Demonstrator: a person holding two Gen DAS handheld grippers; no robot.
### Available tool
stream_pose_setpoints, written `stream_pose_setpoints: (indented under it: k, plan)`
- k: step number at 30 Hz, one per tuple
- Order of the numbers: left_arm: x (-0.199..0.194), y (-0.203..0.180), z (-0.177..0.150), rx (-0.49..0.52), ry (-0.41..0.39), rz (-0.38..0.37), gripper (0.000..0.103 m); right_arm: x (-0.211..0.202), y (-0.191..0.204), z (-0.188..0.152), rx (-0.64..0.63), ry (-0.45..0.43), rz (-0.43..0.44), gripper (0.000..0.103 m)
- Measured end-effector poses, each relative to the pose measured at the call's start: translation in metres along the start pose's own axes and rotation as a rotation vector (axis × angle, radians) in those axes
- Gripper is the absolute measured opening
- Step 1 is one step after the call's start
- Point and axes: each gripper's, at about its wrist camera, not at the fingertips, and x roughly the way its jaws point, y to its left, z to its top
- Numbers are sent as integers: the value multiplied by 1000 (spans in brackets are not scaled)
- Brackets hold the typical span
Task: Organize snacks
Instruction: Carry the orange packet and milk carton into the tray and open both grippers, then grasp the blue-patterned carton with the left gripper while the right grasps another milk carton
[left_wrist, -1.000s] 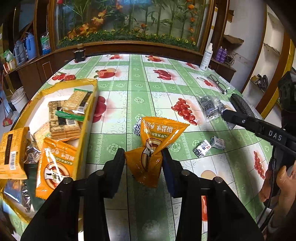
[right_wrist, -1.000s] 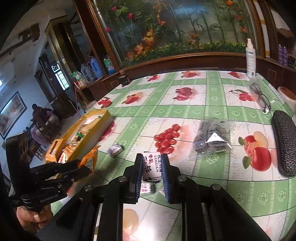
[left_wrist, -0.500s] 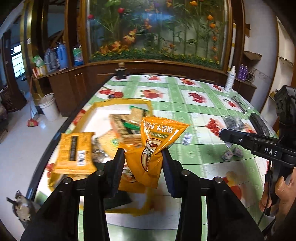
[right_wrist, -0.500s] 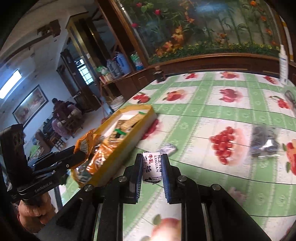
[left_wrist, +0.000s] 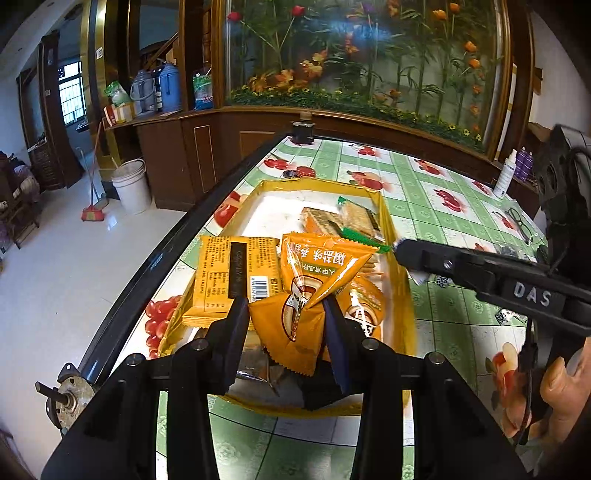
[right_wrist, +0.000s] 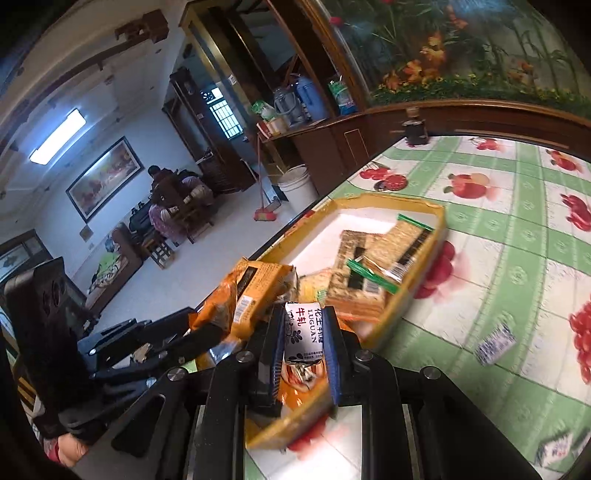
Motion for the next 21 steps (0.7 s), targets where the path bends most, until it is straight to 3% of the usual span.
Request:
stream_pose_setpoints:
  k: [9,11,14,17,21]
  plan:
    - [17,7,6,-11,22,19,39,39,-1,24,-14,33,-46,23]
    - [18,8,7,-8,24,50,49,45,1,26,-24,39,-62,24]
    - [18,11,6,-11,19,91,65,44,3,25,-35,26,-81,56]
    - [15,14,6,-20,11,89,75,38,3,24,-36,12,-84,58]
    - [10,11,8,-13,-3,107,75,19,-3,22,-29,-16,-95,58]
